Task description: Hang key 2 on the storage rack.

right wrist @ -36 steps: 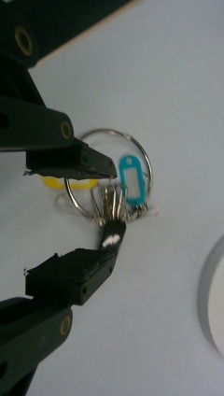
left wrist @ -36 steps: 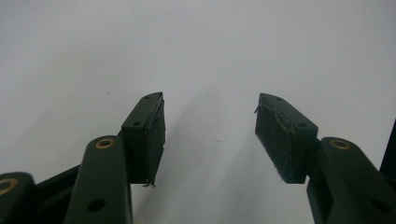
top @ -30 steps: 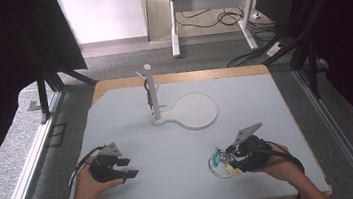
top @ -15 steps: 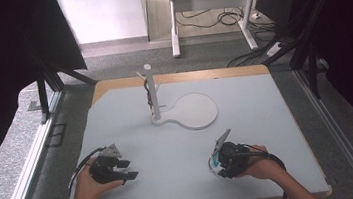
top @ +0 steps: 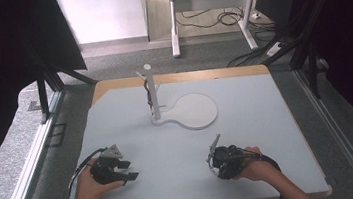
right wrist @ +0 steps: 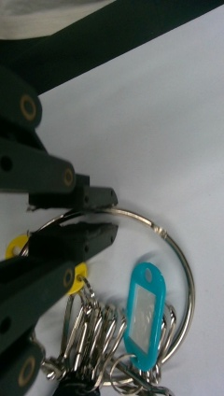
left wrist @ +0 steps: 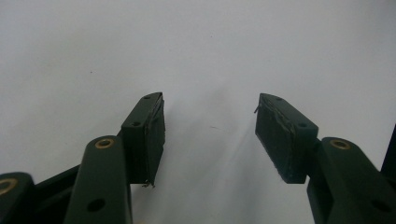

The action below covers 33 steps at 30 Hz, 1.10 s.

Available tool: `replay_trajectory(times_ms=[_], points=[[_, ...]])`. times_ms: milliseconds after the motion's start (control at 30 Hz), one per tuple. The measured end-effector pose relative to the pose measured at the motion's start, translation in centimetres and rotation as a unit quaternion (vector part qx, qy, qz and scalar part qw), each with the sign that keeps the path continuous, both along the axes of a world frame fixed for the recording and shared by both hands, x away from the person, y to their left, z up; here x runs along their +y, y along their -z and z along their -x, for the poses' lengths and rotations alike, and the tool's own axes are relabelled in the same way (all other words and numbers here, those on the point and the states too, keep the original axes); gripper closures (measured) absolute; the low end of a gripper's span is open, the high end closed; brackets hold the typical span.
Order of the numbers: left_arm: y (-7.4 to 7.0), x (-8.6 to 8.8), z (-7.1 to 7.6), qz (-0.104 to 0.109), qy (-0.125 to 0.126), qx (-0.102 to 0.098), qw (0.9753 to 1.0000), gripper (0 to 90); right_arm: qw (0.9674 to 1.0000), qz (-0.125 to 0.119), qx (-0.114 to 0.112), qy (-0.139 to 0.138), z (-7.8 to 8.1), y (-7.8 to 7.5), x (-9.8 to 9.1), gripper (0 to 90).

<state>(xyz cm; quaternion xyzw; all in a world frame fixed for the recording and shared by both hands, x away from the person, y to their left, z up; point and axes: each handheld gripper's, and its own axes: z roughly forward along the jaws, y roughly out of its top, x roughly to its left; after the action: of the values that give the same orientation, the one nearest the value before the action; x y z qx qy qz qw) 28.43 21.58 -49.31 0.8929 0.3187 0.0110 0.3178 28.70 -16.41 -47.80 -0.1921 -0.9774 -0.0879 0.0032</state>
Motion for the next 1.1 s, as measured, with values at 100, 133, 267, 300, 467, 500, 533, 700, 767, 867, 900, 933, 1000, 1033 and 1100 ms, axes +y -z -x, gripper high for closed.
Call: replay_trajectory(times_ms=[100,133,267,300,467,500,533,700,767,867,900,933,1000,1033,1100], points=[[0.0,0.0,0.1,-0.001,0.000,-0.001,1.0000,43.0,0.9998,0.015,-0.007,-0.008,0.1,0.0,0.4,84.7],[0.0,0.0,0.1,-0.001,0.000,-0.001,1.0000,43.0,0.9998,0.019,-0.008,-0.007,0.2,0.0,0.6,85.9],[0.0,0.0,0.2,-0.001,0.001,-0.002,1.0000,43.0,0.9997,0.023,-0.004,0.007,0.1,-0.1,0.8,86.7],[0.0,0.0,0.2,-0.002,0.002,-0.002,1.0000,42.9,0.9997,0.020,0.000,0.013,0.0,-0.1,0.8,86.7],[0.1,0.0,0.2,-0.004,0.004,-0.003,1.0000,43.0,0.9988,-0.019,0.019,0.041,-0.8,-0.7,0.3,86.8],[0.1,0.0,0.2,-0.004,0.003,-0.004,1.0000,43.0,0.9985,-0.024,0.021,0.044,-0.9,-0.8,0.2,86.9],[0.1,0.0,0.2,-0.004,0.003,-0.003,1.0000,43.0,0.9981,-0.031,0.022,0.049,-1.0,-1.1,0.1,86.9],[0.0,0.0,0.3,0.009,0.005,0.000,0.9999,42.9,0.9933,-0.084,0.031,0.074,-1.8,-2.6,-0.9,87.0],[-0.1,0.1,0.3,0.010,0.005,-0.001,0.9999,42.9,0.9906,-0.104,0.034,0.083,-2.2,-3.3,-1.4,87.1],[-0.1,0.1,0.3,0.006,0.006,-0.001,1.0000,42.9,0.9882,-0.121,0.029,0.090,-2.6,-4.0,-1.9,87.2],[-0.1,0.1,0.3,0.005,0.007,-0.002,1.0000,42.9,0.9877,-0.124,0.025,0.092,-2.6,-4.3,-2.0,87.3],[-0.1,0.1,0.2,0.004,0.008,-0.002,1.0000,43.0,0.9872,-0.128,0.022,0.093,-2.7,-4.6,-2.1,87.4],[0.0,0.0,0.2,0.005,0.008,-0.003,1.0000,42.9,0.9862,-0.134,0.017,0.096,-2.8,-5.2,-2.3,87.5],[0.0,0.0,0.2,0.004,0.008,-0.003,1.0000,42.9,0.9861,-0.135,0.015,0.096,-2.9,-5.4,-2.4,87.6],[0.1,-0.1,0.2,0.004,0.008,-0.002,1.0000,42.9,0.9849,-0.141,0.016,0.100,-3.1,-5.9,-2.6,87.7]])
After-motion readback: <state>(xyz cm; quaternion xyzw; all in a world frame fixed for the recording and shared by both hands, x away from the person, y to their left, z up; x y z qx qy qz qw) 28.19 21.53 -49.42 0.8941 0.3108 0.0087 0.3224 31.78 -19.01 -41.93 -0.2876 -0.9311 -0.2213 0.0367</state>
